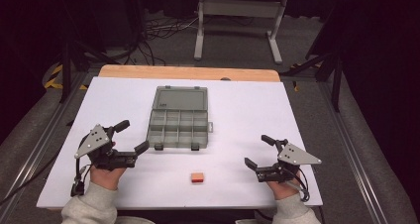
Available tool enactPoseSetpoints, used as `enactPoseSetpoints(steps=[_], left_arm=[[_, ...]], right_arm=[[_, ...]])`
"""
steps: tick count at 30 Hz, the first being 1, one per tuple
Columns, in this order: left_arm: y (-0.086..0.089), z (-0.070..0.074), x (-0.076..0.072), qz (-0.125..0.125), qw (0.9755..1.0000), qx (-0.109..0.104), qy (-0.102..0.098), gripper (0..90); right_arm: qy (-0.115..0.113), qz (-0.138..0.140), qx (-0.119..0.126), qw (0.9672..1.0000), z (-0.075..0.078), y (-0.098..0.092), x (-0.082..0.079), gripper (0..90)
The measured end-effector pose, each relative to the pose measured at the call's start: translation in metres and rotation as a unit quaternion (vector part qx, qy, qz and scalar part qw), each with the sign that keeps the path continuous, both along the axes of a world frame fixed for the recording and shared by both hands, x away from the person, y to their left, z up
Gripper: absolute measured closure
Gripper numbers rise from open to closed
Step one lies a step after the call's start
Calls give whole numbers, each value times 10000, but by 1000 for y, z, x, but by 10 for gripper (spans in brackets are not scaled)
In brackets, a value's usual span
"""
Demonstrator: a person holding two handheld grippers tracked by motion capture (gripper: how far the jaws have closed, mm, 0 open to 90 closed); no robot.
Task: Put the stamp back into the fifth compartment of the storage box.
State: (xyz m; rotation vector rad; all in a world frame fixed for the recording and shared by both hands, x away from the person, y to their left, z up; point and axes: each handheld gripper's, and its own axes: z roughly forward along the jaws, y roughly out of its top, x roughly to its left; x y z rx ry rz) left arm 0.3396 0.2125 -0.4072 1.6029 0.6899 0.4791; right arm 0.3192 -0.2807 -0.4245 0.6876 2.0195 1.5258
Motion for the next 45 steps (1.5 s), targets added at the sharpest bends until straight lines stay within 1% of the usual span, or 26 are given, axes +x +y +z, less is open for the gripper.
enactPoseSetpoints(steps=[5,7,8,9,12,17,20,22,24,27,29,32,34,35,36,37,38,40,44,45], left_arm=[[-7,6,4,-104,9999,0,-16,31],[-10,7,6,-253,9996,-35,-80,28],[-12,9,6,-458,9988,-60,-131,22],[-14,10,7,-508,9986,-87,-154,17],[-17,12,8,-540,9984,-24,-148,18],[-27,16,12,-674,9977,40,-46,27],[-33,17,14,-801,9968,35,26,37],[-39,18,15,-885,9960,73,72,43],[-44,19,16,-949,9954,129,65,44],[-52,20,15,-1171,9929,205,58,55],[-56,21,15,-1244,9918,279,64,56],[-59,21,15,-1290,9912,273,79,60],[-61,22,16,-1359,9903,276,81,70],[-63,23,16,-1407,9895,317,106,77],[-65,23,16,-1447,9889,305,122,87],[-67,23,17,-1502,9880,333,106,89],[-67,23,17,-1502,9880,333,106,94],[-72,24,18,-1655,9853,397,142,103],[-79,23,19,-1900,9807,376,250,112],[-80,23,20,-1937,9800,376,237,116]], right_arm=[[-20,23,-2,10000,0,0,0,63],[2,17,-4,10000,0,0,0,63],[8,25,-1,10000,0,1,1,63],[10,34,-1,10000,-1,1,1,63],[22,43,9,10000,-1,1,1,63],[14,57,-4,10000,-1,1,1,63],[27,70,8,10000,-1,1,1,62],[30,75,6,10000,-1,1,1,63],[23,79,-2,10000,-1,1,1,63],[36,92,14,10000,-1,1,1,65],[52,134,14,9999,-1,1,1,73],[53,151,15,9999,-1,1,1,75],[50,147,13,9999,-1,1,1,75],[55,152,19,9999,-1,1,1,75],[57,157,6,9999,-1,1,1,77],[60,162,7,9999,-1,1,1,79],[64,172,9,9998,-1,1,1,80],[68,178,22,9998,-1,2,1,81],[72,165,24,9998,-1,0,0,82],[75,167,34,9998,-2,0,0,82]])
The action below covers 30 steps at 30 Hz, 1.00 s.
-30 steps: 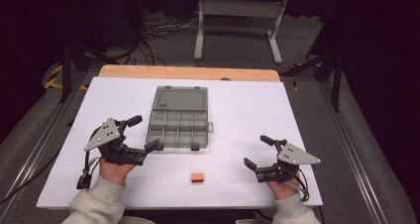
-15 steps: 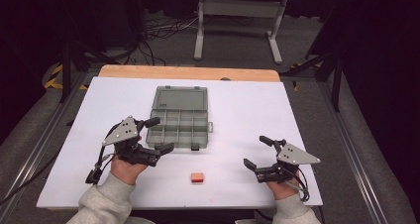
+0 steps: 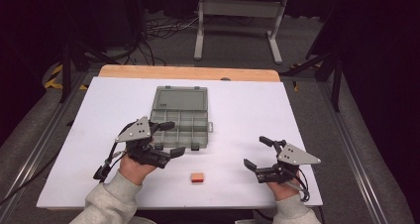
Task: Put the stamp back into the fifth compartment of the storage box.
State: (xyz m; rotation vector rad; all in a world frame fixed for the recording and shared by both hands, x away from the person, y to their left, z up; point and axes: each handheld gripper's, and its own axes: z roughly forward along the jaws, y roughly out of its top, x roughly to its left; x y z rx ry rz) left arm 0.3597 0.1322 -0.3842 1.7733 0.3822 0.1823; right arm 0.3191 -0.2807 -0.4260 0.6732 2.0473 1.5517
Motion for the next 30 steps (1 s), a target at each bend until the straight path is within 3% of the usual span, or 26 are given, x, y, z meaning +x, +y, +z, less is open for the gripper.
enactPoseSetpoints(steps=[8,13,20,30], left_arm=[[-11,-1,3,-290,9995,67,110,116],[-20,-4,6,-518,9978,320,268,119],[-24,-6,6,-633,9962,459,380,117],[-32,-13,6,-896,9906,813,639,141]], right_arm=[[28,-34,12,10000,-1,-4,-4,85],[37,-74,41,10000,-1,-7,-7,87],[74,-73,34,9999,-1,-7,-6,87],[97,-57,57,9999,-1,-7,-6,87]])
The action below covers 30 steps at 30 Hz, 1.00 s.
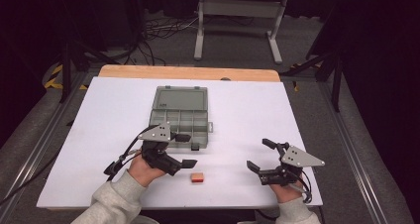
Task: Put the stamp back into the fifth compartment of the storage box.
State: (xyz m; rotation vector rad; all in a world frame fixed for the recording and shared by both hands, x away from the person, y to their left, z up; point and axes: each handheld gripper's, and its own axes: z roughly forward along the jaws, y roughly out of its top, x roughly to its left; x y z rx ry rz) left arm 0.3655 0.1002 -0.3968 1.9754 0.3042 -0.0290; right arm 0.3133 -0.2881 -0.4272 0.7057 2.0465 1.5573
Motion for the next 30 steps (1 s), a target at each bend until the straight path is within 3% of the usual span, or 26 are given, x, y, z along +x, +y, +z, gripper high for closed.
enactPoseSetpoints(steps=[14,22,26,30], left_arm=[[-15,-13,-2,-396,9976,545,187,149],[-21,-19,-1,-471,9949,777,431,145],[-25,-22,-2,-495,9930,998,400,150],[-28,-23,-5,-517,9904,1259,240,161]], right_arm=[[27,11,5,10000,0,0,1,87],[52,34,-5,10000,-1,0,1,87],[53,34,-7,10000,-1,0,1,87],[60,42,-5,10000,-1,0,1,87]])
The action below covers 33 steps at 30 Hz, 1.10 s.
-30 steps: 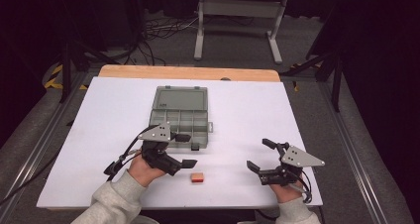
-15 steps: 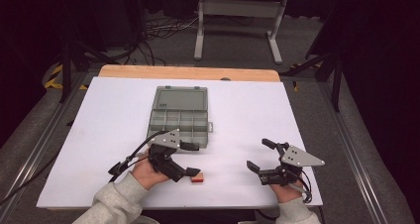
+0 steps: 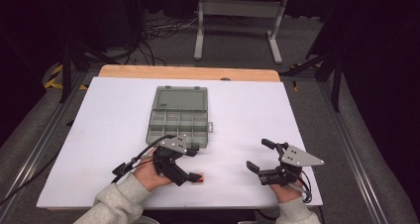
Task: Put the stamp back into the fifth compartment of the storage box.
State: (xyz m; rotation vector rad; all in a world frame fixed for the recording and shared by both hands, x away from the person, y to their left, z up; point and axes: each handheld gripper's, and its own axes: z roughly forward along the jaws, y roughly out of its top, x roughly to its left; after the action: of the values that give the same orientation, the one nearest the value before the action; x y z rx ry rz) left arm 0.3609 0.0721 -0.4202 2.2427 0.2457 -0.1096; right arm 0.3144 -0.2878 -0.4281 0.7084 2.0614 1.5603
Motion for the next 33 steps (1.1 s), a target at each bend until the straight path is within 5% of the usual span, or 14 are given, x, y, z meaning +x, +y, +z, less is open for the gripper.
enactPoseSetpoints(steps=[13,33], left_arm=[[-8,-8,-2,-137,9990,418,-8,192],[-20,-20,-4,-257,9927,1177,-80,279]], right_arm=[[10,22,-37,10000,0,0,0,88],[35,55,-53,10000,-1,1,0,90]])
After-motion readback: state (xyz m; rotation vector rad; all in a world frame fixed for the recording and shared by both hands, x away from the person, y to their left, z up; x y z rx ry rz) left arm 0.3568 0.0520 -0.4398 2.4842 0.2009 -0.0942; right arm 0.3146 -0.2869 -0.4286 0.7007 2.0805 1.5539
